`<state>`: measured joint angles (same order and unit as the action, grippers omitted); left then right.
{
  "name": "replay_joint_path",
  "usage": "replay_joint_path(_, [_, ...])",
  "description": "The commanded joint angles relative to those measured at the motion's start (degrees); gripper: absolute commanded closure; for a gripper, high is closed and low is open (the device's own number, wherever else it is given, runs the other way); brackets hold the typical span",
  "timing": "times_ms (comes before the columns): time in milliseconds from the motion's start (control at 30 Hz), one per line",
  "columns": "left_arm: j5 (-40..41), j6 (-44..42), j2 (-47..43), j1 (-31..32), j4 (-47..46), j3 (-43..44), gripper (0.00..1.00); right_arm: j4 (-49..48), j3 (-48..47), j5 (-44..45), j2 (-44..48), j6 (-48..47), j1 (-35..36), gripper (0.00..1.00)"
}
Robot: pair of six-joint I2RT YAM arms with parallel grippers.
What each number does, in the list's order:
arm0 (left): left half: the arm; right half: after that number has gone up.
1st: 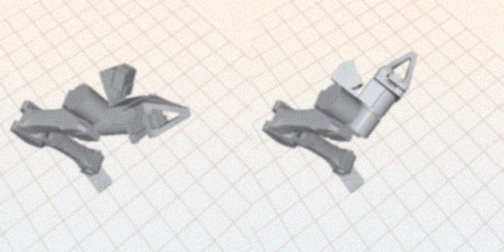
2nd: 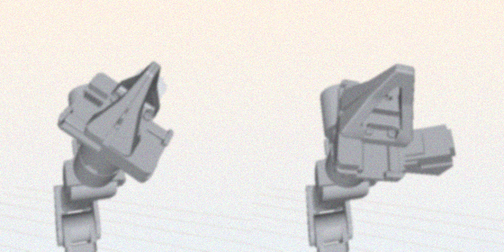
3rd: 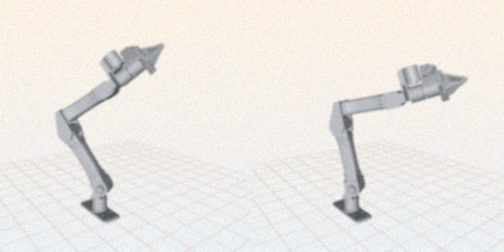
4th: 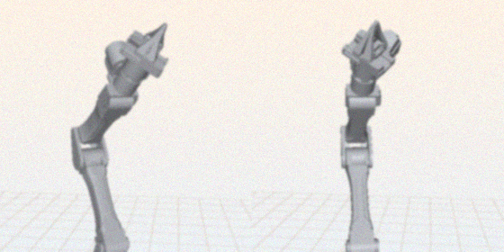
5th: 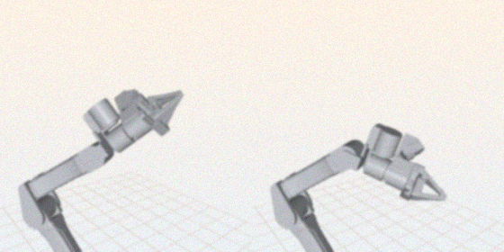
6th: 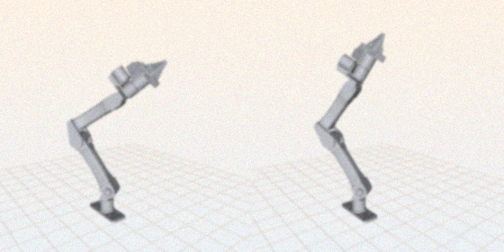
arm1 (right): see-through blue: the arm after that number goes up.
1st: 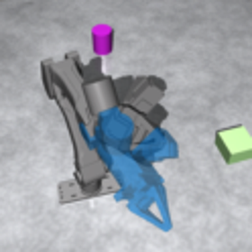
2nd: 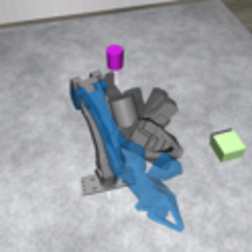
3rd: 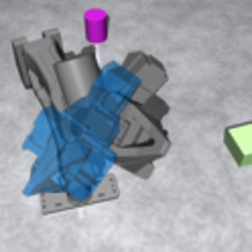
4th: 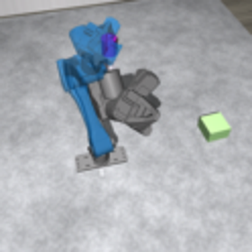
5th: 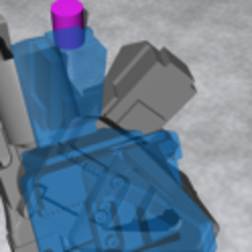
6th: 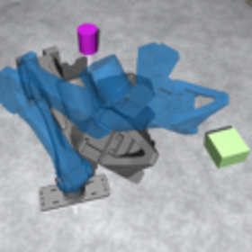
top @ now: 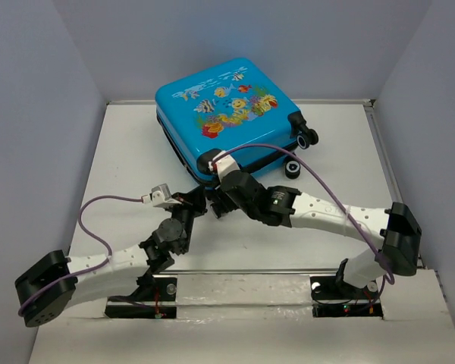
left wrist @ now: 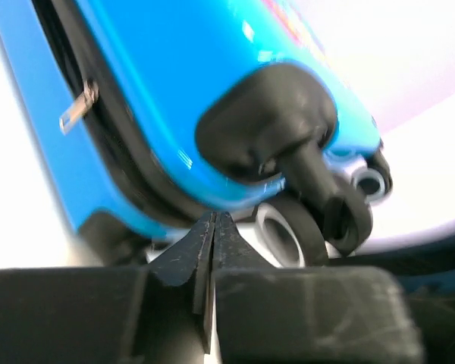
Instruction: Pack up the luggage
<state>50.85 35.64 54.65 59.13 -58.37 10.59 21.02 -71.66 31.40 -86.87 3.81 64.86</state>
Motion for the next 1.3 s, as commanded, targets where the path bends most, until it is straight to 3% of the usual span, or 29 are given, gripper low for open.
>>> replay_joint_path(0, [-3.7,7.2,-9.1,-0.4,13.4,0.1,0.83,-5.1,3.5,-0.8,4.4,7.0,-0.8,0.27])
replay_joint_path(67, [-6.4,7.6,-14.8,-0.7,21.0,1.2,0.78,-8.4,6.7,-4.2,7.7,10.8,-1.5,0.12])
replay_joint_path(100, [-7.2,8.0,-16.7,-0.8,23.1,1.8,0.69,-10.6,10.9,-8.1,11.1,12.7,-1.5,0.09])
replay_joint_path(200, [-11.9,8.1,-21.5,-1.9,30.8,6.3,0.55,-20.2,19.0,-13.3,16.8,21.0,-2.1,0.05])
replay_joint_path(367, [-20.8,8.7,-21.4,-3.2,42.5,13.6,0.5,-35.7,28.5,-18.2,23.0,32.8,-3.9,0.0])
replay_joint_path(533, [-30.8,8.1,-13.2,-5.0,46.5,21.5,0.47,-38.8,32.1,-18.4,27.3,34.6,-7.3,0.01])
replay_joint_path(633, [-39.5,8.5,-9.1,-7.4,45.5,23.4,0.45,-38.1,33.2,-20.9,29.1,35.6,-10.8,0.01])
replay_joint_path(800, [-45.3,9.0,-5.4,-12.0,44.5,24.1,0.39,-37.9,34.3,-27.3,29.0,35.9,-14.1,0.0])
replay_joint_path(967, [-47.9,9.1,-2.7,-15.4,41.9,24.3,0.39,-38.9,34.3,-34.3,27.5,37.1,-17.0,0.0])
replay_joint_path(1267, [-47.8,9.5,-0.5,-16.6,37.6,25.1,0.4,-49.0,33.2,-48.4,21.4,36.9,-22.5,0.0])
